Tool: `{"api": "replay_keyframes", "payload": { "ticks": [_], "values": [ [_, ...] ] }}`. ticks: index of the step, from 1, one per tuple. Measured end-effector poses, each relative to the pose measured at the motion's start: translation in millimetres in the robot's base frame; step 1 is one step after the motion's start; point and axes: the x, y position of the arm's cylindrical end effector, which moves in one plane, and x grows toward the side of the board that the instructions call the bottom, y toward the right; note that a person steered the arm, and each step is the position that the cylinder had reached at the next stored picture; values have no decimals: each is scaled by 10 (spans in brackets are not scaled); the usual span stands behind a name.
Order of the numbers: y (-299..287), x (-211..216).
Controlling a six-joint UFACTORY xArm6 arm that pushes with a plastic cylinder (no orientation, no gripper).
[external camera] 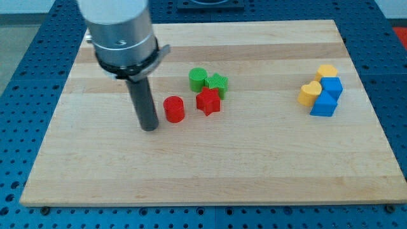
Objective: Push the red circle to the bottom of green circle
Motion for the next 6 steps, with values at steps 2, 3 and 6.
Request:
{"api": "replay_keyframes", "payload": {
  "ticks": [2,3,6],
  "values": [
    [253,-179],
    [342,-160],
    [638,-299]
  ]
}}
